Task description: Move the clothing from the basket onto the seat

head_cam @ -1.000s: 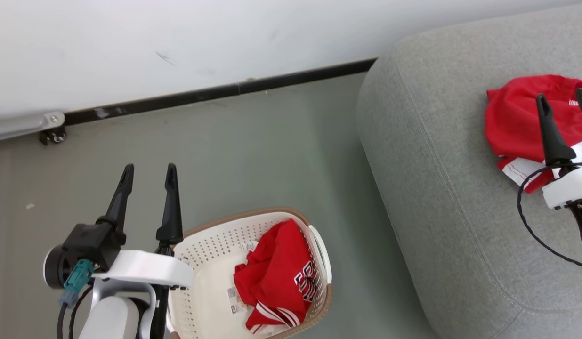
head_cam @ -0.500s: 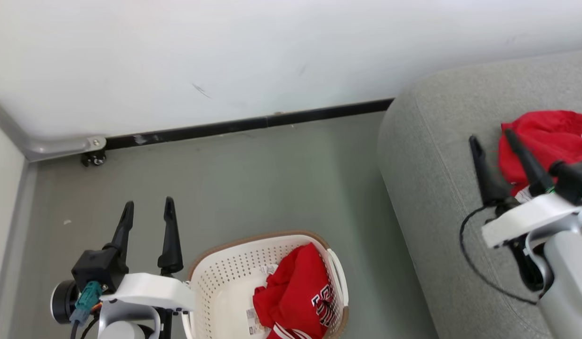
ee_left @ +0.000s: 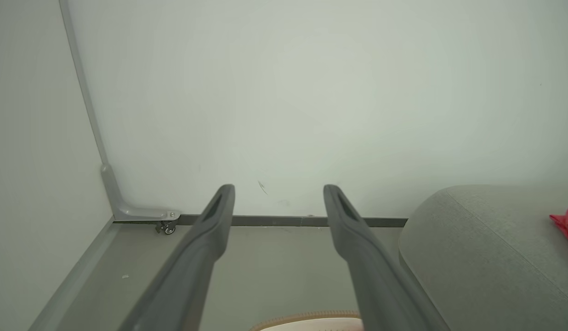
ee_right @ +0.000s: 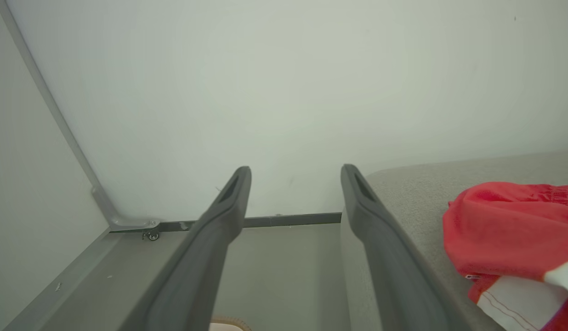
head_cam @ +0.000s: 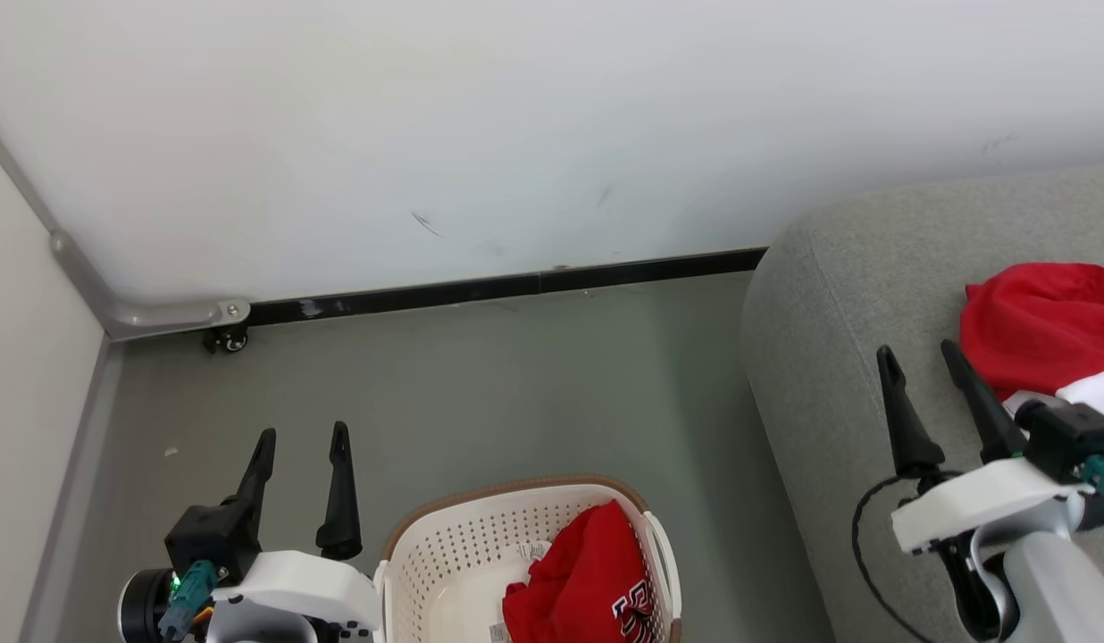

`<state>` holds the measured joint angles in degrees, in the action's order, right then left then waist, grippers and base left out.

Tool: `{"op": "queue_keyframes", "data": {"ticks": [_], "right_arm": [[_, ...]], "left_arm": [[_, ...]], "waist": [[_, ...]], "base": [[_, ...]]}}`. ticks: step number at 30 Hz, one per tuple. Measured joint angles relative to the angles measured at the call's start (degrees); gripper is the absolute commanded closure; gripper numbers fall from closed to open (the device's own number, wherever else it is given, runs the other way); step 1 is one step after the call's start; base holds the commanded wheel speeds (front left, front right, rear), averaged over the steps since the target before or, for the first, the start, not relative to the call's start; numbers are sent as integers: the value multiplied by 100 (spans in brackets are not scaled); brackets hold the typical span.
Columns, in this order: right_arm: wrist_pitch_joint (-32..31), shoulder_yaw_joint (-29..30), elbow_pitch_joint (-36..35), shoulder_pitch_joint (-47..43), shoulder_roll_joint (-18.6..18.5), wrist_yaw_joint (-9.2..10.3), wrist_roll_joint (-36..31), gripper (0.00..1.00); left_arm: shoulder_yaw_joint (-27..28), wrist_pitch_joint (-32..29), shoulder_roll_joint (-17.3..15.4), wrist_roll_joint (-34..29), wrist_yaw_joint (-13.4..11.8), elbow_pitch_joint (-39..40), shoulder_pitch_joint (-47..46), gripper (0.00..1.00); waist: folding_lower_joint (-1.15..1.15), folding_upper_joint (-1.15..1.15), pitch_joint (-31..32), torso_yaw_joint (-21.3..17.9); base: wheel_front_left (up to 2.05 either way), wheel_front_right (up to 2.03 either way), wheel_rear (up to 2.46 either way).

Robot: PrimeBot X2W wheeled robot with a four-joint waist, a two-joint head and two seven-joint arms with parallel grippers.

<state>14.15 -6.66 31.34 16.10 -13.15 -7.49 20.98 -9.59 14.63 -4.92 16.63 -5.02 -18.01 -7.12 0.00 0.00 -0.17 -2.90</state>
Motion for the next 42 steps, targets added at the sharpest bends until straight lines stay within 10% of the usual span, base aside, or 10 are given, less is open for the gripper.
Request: {"op": "queue_keyframes", "data": {"ticks": [42], "right_arm": [[-268, 1191, -1532, -1617, 978, 0, -1321, 0]], "left_arm": [[13, 0, -12, -23, 200, -89, 332, 0]], "waist": [[0, 0, 241, -221]], "base": [[0, 0, 0]]}}
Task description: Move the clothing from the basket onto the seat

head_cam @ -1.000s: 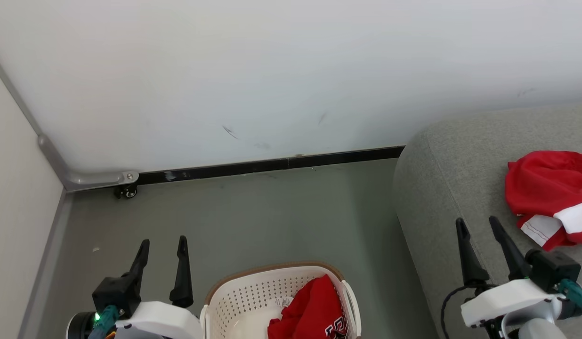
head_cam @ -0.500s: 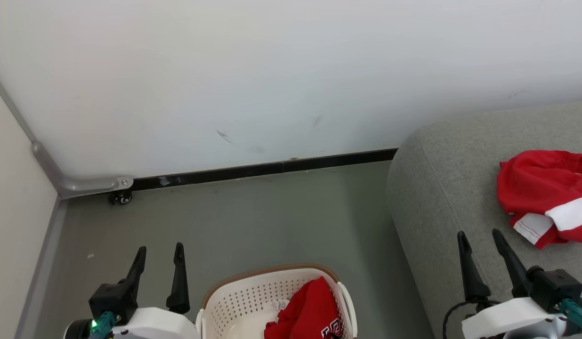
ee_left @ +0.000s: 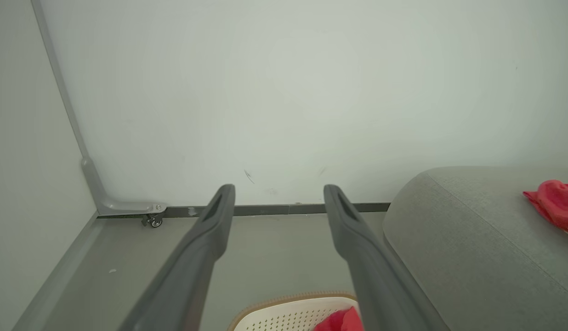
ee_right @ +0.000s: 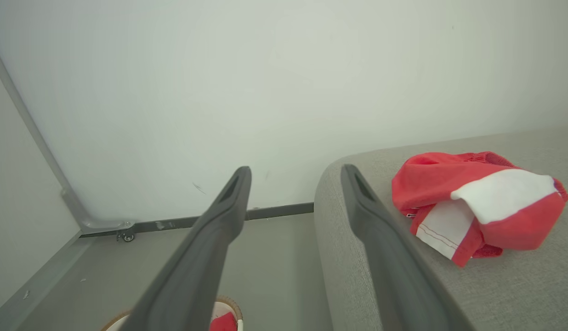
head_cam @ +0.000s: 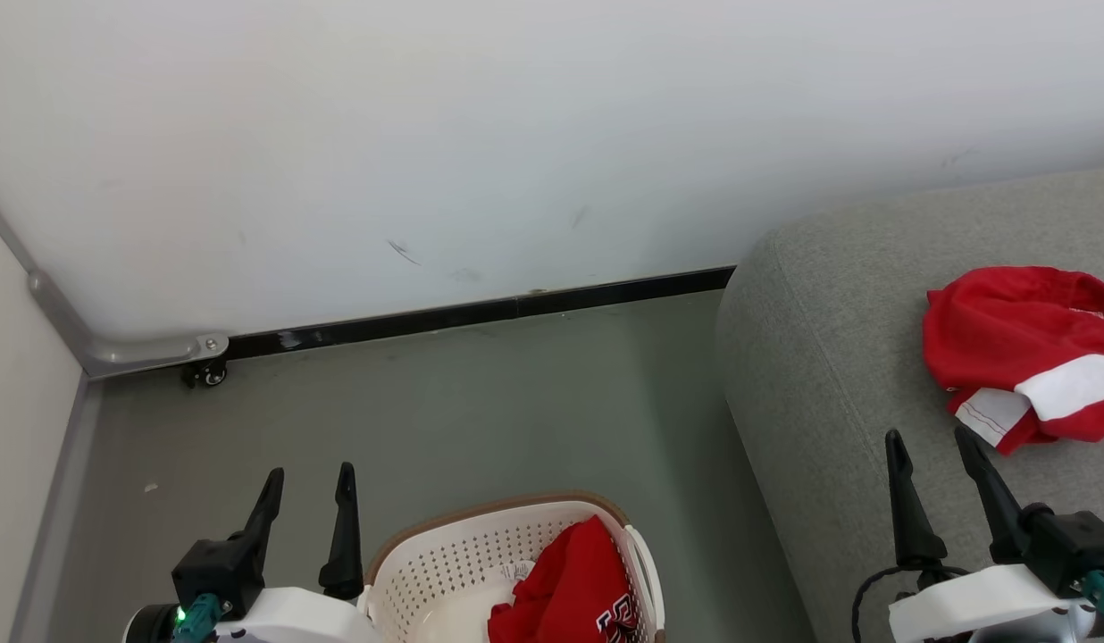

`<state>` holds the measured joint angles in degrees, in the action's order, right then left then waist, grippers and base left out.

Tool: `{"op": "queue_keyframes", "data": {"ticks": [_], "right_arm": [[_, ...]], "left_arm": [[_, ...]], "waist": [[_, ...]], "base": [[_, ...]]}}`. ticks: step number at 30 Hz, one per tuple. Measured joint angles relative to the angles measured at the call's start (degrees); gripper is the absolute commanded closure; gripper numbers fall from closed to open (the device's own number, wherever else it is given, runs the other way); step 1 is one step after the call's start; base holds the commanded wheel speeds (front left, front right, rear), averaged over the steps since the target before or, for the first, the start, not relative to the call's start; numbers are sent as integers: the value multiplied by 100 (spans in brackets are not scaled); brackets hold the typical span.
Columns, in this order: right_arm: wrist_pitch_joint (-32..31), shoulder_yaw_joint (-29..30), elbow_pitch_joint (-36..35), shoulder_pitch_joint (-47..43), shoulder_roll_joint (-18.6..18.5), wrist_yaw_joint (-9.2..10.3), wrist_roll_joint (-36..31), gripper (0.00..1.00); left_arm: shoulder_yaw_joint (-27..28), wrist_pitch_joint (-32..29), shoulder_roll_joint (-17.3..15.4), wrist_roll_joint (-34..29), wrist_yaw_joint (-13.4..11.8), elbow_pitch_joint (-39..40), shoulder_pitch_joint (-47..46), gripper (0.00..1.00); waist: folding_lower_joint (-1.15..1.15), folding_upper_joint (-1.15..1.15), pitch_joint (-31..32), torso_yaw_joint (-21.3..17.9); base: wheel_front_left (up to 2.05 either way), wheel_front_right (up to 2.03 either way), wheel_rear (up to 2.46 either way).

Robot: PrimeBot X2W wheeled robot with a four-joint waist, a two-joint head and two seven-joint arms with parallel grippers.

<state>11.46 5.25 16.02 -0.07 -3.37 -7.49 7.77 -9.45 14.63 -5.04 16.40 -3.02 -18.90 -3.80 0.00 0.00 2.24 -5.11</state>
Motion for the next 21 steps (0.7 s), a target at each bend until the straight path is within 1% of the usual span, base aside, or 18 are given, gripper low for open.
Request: {"op": "queue_keyframes", "data": {"ticks": [13, 21], "right_arm": [[-197, 29, -501, -148, 67, 0, -110, 0], [-277, 147, -730, -283, 94, 0, -115, 0]], "left_arm": [[-15, 0, 1, -51, 30, 27, -6, 0], [-115, 0, 0, -103, 58, 14, -79, 0]], "waist": [[0, 0, -147, -205], [0, 0, -259, -334]], "base": [[0, 0, 0], [0, 0, 0]]}}
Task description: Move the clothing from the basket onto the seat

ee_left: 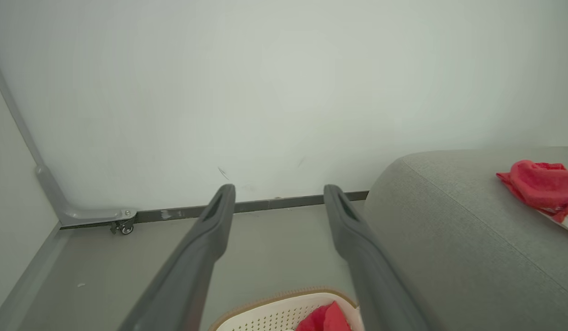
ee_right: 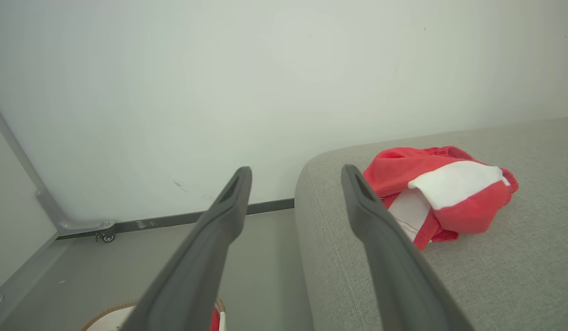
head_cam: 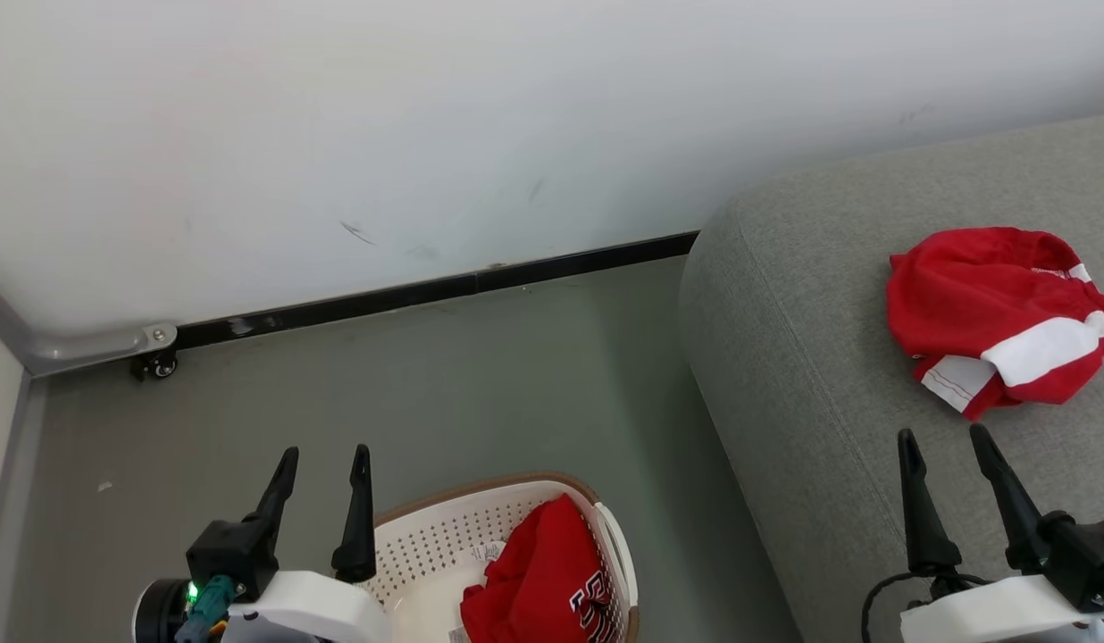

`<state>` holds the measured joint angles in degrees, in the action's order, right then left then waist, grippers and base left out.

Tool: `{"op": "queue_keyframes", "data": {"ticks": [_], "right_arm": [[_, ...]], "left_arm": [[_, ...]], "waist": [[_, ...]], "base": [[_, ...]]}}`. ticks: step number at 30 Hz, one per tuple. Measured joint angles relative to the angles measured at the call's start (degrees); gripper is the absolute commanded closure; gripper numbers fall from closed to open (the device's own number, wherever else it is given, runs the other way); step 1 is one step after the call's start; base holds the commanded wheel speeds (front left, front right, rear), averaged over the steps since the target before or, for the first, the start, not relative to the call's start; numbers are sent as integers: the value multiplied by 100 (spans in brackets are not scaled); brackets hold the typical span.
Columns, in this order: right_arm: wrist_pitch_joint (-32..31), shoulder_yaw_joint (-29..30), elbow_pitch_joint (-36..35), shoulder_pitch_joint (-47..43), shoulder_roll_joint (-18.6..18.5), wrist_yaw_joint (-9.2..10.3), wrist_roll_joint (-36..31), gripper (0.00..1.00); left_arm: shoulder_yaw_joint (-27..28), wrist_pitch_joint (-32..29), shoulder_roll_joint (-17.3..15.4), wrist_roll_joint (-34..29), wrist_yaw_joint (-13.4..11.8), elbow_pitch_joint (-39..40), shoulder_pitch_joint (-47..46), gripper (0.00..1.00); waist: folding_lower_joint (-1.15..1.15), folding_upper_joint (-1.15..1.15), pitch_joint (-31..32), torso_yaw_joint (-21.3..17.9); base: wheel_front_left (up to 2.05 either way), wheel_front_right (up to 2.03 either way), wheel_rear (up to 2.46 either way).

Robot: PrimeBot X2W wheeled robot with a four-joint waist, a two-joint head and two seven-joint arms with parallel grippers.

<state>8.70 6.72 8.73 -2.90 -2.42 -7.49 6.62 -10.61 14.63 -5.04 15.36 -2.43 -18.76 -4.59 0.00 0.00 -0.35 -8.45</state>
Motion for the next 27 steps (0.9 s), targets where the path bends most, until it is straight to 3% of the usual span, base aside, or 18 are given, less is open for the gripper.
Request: {"op": "queue_keyframes", "data": {"ticks": [27], "right_arm": [[-13, 36, -902, -54, 23, 0, 47, 0]], "left_arm": [[-589, -367, -122, -458, 403, -527, -1306, 0]], "waist": [[0, 0, -1035, -480]], "base": [[0, 0, 0]]}}
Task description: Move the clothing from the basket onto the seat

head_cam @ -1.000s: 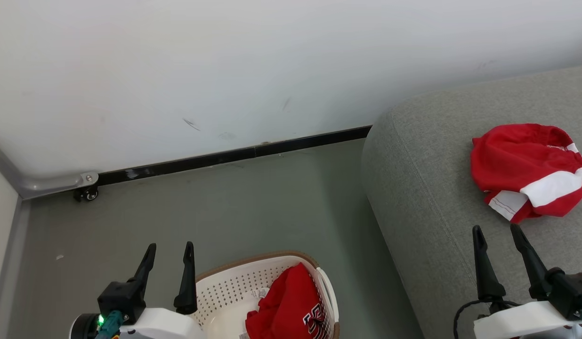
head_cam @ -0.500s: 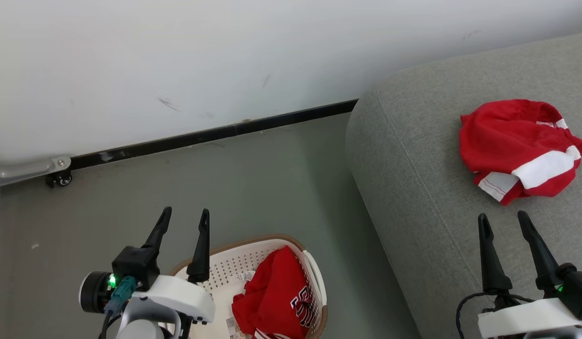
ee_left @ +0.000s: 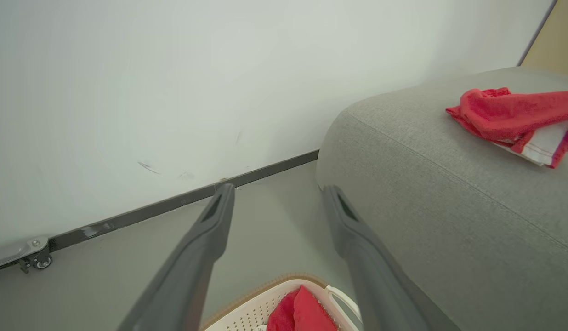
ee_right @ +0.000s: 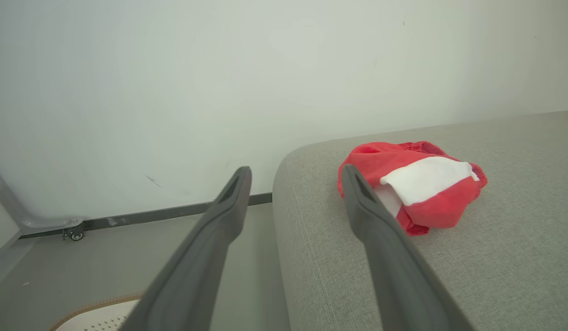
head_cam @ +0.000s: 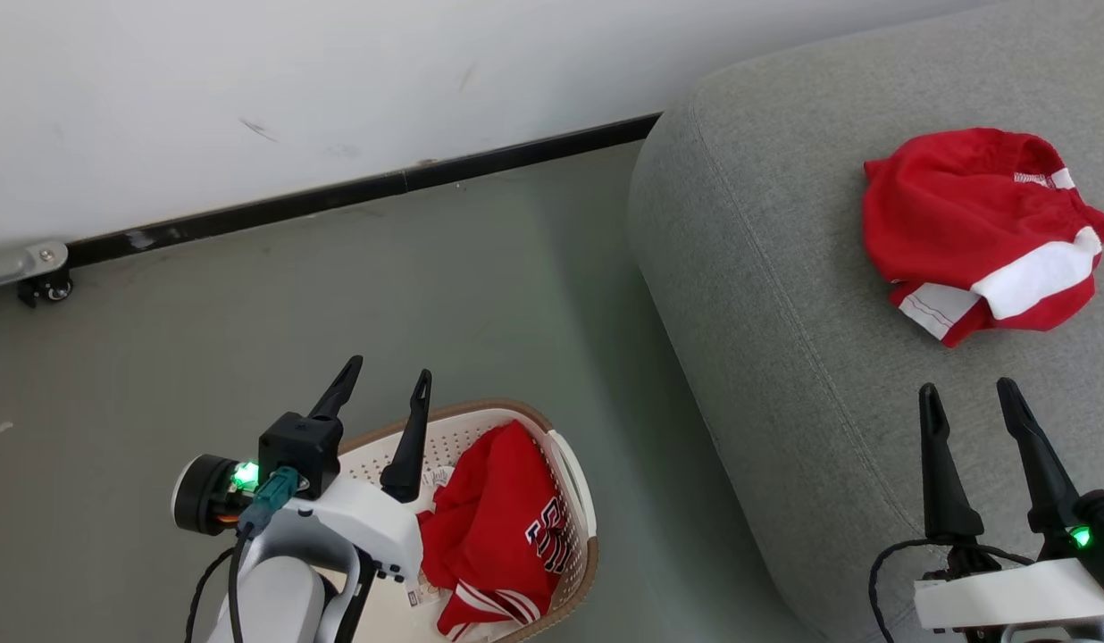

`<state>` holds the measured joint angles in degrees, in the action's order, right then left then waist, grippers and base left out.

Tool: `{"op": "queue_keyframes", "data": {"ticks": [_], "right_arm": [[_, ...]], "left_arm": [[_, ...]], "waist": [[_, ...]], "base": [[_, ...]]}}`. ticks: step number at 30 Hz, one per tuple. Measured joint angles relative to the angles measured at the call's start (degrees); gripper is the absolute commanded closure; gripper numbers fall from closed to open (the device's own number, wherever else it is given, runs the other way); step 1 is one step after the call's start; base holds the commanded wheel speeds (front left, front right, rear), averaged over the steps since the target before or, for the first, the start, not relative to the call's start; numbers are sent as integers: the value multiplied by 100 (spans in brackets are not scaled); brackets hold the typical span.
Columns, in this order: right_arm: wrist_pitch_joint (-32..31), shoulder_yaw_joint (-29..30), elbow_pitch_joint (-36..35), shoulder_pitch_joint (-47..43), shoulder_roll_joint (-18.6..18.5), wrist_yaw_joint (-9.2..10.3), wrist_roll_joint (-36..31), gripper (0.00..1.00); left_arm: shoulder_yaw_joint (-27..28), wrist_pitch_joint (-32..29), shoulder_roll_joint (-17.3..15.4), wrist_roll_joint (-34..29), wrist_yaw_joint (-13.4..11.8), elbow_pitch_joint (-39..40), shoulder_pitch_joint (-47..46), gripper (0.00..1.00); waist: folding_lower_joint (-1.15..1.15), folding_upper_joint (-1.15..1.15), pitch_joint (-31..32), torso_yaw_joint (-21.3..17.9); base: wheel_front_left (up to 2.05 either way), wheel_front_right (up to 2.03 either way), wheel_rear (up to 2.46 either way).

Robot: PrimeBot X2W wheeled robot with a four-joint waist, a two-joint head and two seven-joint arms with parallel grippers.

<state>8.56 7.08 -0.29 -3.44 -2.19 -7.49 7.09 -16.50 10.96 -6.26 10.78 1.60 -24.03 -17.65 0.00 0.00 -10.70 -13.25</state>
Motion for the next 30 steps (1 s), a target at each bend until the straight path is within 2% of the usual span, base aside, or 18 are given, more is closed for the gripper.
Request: {"op": "queue_keyframes", "data": {"ticks": [12, 30], "right_arm": [[91, 10, -133, 40, 5, 0, 155, 0], [265, -65, -169, 539, 11, 0, 370, 0]], "left_arm": [[-99, -175, -152, -197, 51, -625, -293, 0], [-144, -310, -191, -245, 96, -1538, -828, 0]], "waist": [[0, 0, -585, -228], [0, 0, -1473, -620]], "base": [[0, 0, 0], [0, 0, 0]]}}
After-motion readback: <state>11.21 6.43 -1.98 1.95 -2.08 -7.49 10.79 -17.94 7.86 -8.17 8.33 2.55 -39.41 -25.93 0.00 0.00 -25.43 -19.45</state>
